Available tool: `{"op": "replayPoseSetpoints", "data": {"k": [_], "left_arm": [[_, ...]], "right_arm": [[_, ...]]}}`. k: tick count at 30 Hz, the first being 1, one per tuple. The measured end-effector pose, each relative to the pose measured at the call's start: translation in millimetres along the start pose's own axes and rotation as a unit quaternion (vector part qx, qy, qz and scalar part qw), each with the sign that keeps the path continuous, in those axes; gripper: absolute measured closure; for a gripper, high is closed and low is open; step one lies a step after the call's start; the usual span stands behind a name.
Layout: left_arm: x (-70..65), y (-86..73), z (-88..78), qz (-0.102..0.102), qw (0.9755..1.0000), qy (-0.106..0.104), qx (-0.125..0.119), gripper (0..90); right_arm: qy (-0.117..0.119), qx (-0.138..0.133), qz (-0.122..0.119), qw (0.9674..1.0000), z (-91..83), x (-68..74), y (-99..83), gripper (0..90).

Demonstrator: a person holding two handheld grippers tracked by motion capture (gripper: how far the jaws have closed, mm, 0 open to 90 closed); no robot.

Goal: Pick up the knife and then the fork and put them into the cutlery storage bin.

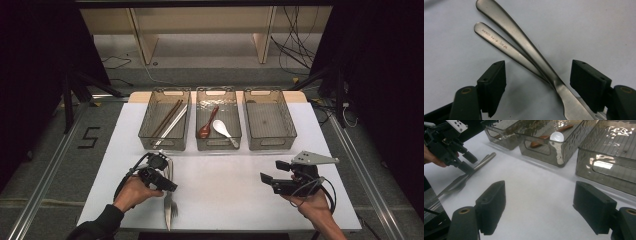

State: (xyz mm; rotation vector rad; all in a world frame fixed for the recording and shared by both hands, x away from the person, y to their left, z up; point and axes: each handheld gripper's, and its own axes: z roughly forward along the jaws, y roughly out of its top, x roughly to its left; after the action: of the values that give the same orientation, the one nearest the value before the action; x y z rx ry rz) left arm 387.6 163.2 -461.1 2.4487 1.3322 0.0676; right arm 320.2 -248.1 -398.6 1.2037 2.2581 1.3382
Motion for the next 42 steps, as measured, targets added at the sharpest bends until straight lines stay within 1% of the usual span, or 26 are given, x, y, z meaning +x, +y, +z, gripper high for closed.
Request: {"op": "replayPoseSetpoints", "data": {"k": [2,3,6,8,10,14,16,17,19,20,21,23,27,28,30,32,36,38,39,42], "left_arm": [[1.3,0.7,-0.1,0.0,1.0,-0.003,0.001,31.3],[1.3,0.8,0.9,-0.004,1.0,-0.004,-0.002,32.5],[2.4,1.6,3.0,-0.004,1.0,-0.007,0.005,34.6],[2.0,2.0,4.2,-0.001,0.9999,-0.01,0.011,37.2],[1.7,2.4,4.1,0.0,0.9999,-0.006,0.012,39.7],[1.5,2.8,3.6,0.002,0.9999,-0.007,0.014,42.7],[0.4,1.9,2.7,0.012,0.9996,-0.005,0.023,46.0],[0.2,1.6,2.5,0.012,0.9996,-0.006,0.024,47.8],[0.2,1.4,1.3,0.015,0.9995,-0.012,0.025,49.3],[-0.4,1.4,0.5,0.015,0.9995,-0.015,0.025,51.5],[-1.1,1.2,-0.2,0.02,0.9993,-0.017,0.026,54.2],[-2.5,0.9,-0.6,0.02,0.9993,-0.018,0.026,57.7],[1.5,-0.5,-2.0,0.012,0.9987,-0.04,0.029,65.6],[2.9,-0.6,-2.3,0.013,0.9985,-0.043,0.031,67.8],[4.0,-1.1,-2.6,0.015,0.9982,-0.046,0.036,72.3],[4.6,-1.7,-2.4,0.015,0.9982,-0.047,0.035,76.6],[4.9,-1.9,-2.5,0.02,0.998,-0.049,0.035,78.5],[4.5,-1.9,-2.7,0.027,0.9979,-0.047,0.036,78.8],[4.1,-2.0,-2.5,0.026,0.998,-0.047,0.034,78.9],[4.1,-1.9,-3.1,0.04,0.9975,-0.044,0.037,79.1]], "right_arm": [[0.0,-0.001,-0.003,1.0,0.7,1.5,0.5,27.0],[0.0,-0.001,-0.006,1.0,0.8,2.1,0.7,27.1],[0.001,0.001,-0.007,1.0,1.2,4.0,0.9,27.2],[0.002,0.002,-0.008,1.0,1.4,4.1,1.1,27.2],[0.002,0.002,-0.008,1.0,1.6,3.9,1.2,27.3],[0.001,0.001,-0.008,1.0,2.9,3.9,1.3,27.4],[0.002,0.002,-0.008,1.0,3.0,4.4,1.3,27.5],[0.002,0.001,-0.009,1.0,2.9,4.4,1.3,27.6],[0.001,0.002,-0.009,1.0,2.4,4.2,1.3,27.6],[0.001,0.001,-0.009,1.0,2.2,4.2,1.3,27.8],[0.001,0.001,-0.009,1.0,2.2,4.2,1.4,27.8],[0.001,0.0,-0.009,1.0,2.0,4.4,1.3,27.9],[0.001,0.0,-0.01,1.0,1.9,4.5,1.4,28.1],[0.001,0.0,-0.01,1.0,1.9,4.4,1.4,28.2],[0.001,0.0,-0.01,1.0,1.9,4.4,1.4,28.3],[0.0,0.001,-0.01,0.9999,1.9,4.6,1.5,28.3],[0.0,-0.002,-0.011,0.9999,1.9,4.6,1.6,28.5],[0.0,-0.002,-0.011,0.9999,1.7,4.4,1.6,28.5],[0.0,-0.001,-0.01,0.9999,1.8,4.4,1.6,28.5],[0.0,-0.002,-0.011,0.9999,2.0,4.7,1.5,28.7]]}}
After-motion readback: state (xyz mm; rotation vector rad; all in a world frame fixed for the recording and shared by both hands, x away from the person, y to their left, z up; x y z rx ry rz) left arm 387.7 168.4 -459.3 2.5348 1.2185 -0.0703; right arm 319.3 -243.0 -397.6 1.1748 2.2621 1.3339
